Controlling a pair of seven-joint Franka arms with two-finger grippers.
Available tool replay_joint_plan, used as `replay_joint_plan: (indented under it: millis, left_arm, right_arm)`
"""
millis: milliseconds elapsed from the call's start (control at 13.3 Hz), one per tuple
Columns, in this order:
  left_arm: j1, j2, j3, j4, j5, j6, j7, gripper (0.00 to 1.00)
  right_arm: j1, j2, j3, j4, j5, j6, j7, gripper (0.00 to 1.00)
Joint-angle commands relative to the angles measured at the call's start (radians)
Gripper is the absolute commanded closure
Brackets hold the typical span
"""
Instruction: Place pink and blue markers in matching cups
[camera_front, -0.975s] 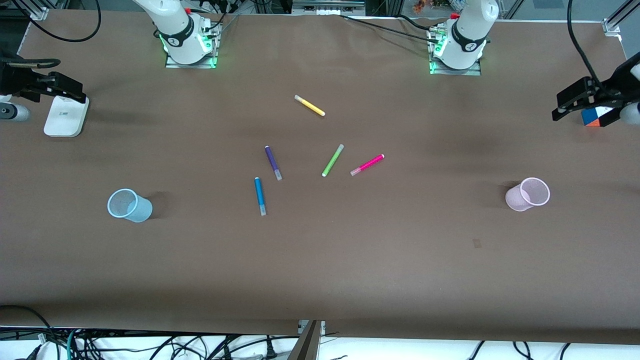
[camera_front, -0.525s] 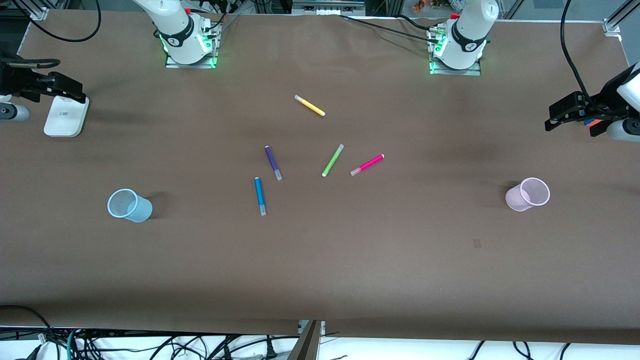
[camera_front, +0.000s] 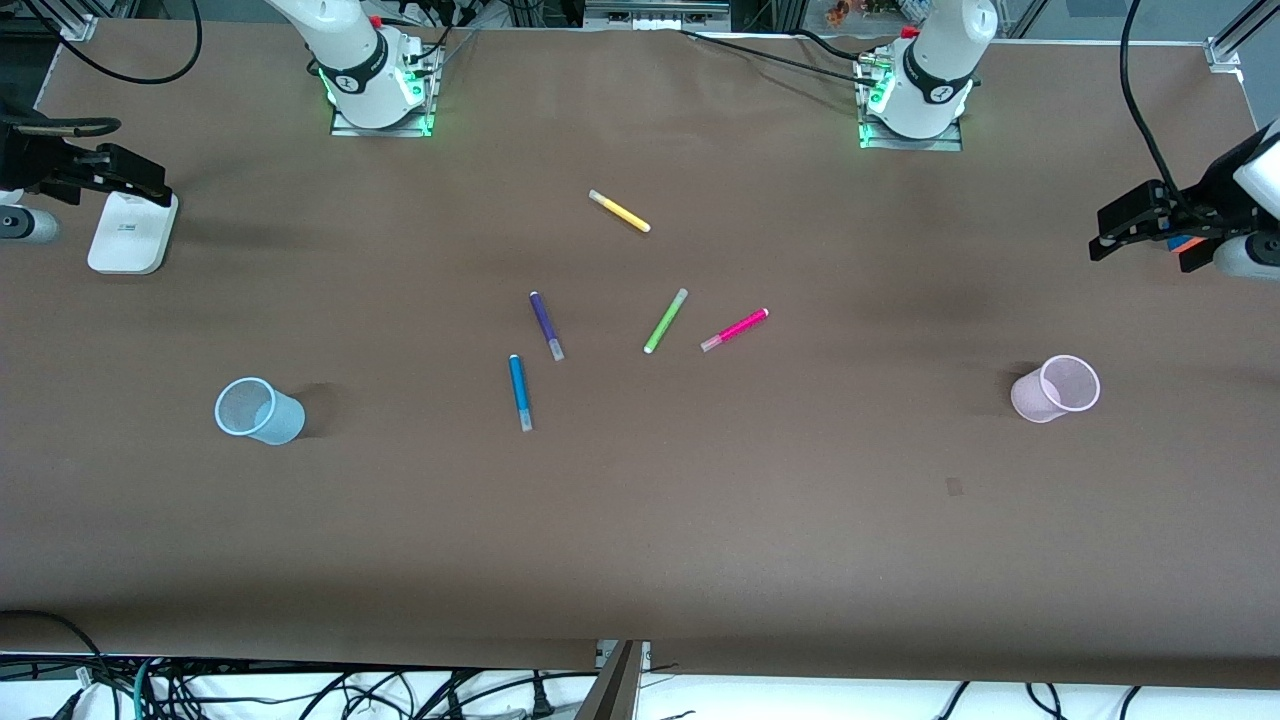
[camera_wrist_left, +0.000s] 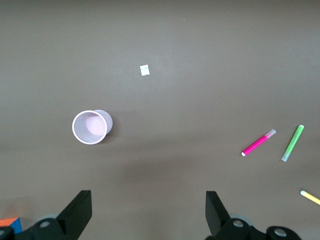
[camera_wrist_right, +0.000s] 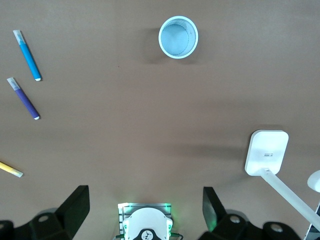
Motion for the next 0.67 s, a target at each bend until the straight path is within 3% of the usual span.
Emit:
replay_joint_plan:
  millis: [0,300,600]
  left_arm:
    - [0.002,-0.023,-0.004,-0.012,-0.017,-0.001,0.023,0.0]
    - [-0.021,0.031,-0.043,-0.018,-0.032,0.017,0.021,0.0]
    - [-0.022,0.146,-0.104,-0.021,-0.033,0.126,0.009,0.0]
  right_arm:
    - [-0.006,0.005,0.001,0.007,0.016,-0.004,-0.01,0.0]
    - [-0.008,0.019,0.001,0.007,0.046,0.019,-0.01,0.0]
    - [-0.002,0.042,0.004,0.007,0.049,0.073,0.004,0.0]
